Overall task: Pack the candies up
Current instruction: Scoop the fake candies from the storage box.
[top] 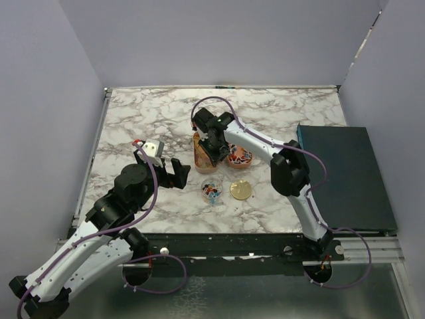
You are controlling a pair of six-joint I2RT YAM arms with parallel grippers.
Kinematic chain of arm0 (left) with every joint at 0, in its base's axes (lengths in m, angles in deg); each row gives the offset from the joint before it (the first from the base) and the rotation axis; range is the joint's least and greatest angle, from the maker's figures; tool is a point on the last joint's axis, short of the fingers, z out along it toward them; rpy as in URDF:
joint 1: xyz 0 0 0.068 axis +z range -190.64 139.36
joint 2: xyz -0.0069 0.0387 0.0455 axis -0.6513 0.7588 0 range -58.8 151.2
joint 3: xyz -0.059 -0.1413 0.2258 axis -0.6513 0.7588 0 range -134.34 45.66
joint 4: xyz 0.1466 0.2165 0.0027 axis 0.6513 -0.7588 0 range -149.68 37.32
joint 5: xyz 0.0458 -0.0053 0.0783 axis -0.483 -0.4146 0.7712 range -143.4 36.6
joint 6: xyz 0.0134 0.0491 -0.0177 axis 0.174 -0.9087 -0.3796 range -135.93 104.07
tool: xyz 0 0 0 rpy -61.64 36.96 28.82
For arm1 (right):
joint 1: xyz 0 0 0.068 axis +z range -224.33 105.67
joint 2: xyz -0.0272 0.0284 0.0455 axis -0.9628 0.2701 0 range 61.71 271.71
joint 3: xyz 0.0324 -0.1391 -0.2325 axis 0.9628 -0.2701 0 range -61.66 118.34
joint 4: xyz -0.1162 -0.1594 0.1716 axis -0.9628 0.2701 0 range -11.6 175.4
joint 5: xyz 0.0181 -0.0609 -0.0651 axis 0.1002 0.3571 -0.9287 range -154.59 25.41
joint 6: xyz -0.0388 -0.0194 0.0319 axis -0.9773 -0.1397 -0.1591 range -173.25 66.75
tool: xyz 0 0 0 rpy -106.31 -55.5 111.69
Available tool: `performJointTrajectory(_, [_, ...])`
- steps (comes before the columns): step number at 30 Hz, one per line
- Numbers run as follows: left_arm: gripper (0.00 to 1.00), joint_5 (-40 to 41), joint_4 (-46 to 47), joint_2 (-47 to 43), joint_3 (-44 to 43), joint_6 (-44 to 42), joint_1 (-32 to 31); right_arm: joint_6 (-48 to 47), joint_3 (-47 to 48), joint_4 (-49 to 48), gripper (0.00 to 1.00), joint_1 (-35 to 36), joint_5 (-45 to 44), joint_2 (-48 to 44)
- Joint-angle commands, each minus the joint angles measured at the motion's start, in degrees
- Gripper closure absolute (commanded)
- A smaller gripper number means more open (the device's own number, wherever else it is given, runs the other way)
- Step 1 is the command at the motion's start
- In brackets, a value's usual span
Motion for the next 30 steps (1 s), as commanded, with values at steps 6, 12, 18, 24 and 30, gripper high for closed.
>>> performJointTrajectory(6, [0.01, 1.8, -0.7, 0.5, 0.2, 0.2, -0.1, 0.5, -5.1, -2.2, 1.00, -0.2, -1.9, -2.8])
performJointTrajectory(12, [0.01, 2.0, -0.7, 1.2, 0.2, 0.2, -0.1, 0.5, -6.7, -3.8, 1.00, -0.2, -2.7, -4.9])
performJointTrajectory(18, [0.01, 2.5, -0.8, 1.6, 0.1, 0.2, -0.1, 0.4, -9.2, -6.5, 0.99, -0.2, -2.4, -7.5])
performJointTrajectory(24, [0.01, 2.9, -0.8, 2.1, 0.1, 0.2, -0.1, 0.4, -12.0, -9.8, 1.00, -0.2, -2.3, -10.9])
performJointTrajectory(30, [0.01, 3.5, -1.0, 2.6, 0.0, 0.2, 0.0, 0.2, -14.4, -12.4, 0.99, -0.2, -2.2, -13.9])
